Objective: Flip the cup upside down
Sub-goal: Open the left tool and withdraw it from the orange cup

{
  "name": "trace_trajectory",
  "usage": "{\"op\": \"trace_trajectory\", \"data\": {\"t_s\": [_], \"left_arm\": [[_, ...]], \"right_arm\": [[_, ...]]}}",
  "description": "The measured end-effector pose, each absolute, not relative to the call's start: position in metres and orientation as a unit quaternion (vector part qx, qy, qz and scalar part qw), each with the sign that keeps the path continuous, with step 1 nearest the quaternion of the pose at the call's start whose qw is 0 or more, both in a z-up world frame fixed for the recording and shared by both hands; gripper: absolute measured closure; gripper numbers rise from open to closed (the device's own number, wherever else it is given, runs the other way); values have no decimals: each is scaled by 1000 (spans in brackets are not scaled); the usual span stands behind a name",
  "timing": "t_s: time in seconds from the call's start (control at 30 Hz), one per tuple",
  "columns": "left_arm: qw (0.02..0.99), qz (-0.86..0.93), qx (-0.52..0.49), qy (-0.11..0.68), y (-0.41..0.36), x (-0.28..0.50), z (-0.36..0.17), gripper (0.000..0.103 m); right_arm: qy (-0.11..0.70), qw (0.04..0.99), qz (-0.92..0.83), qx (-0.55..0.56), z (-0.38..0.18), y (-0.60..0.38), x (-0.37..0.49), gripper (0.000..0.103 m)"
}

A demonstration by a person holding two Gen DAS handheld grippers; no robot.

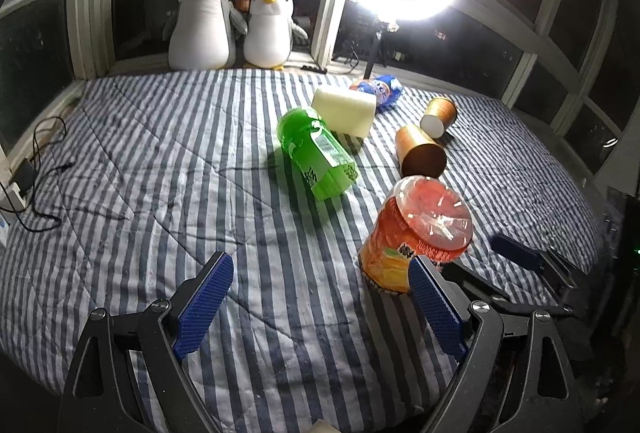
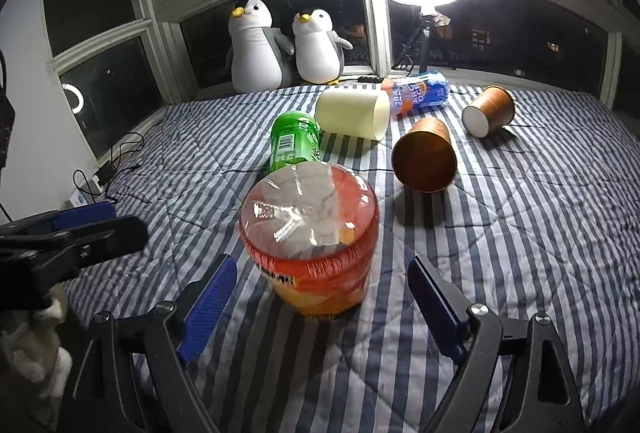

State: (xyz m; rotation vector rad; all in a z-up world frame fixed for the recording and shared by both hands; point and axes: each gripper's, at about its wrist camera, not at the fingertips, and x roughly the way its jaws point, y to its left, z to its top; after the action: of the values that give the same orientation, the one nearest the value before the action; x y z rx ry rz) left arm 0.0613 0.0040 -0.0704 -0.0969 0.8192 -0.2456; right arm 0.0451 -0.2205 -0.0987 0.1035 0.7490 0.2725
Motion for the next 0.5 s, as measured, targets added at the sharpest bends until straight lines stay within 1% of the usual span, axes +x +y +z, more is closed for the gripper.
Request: {"op": "trace_trajectory", "data": {"t_s": [0.5], "left_arm": [[947, -80, -20, 311, -4, 42, -48, 11]], "right_arm": [[323, 941, 69, 70, -63, -241, 16, 18]]}}
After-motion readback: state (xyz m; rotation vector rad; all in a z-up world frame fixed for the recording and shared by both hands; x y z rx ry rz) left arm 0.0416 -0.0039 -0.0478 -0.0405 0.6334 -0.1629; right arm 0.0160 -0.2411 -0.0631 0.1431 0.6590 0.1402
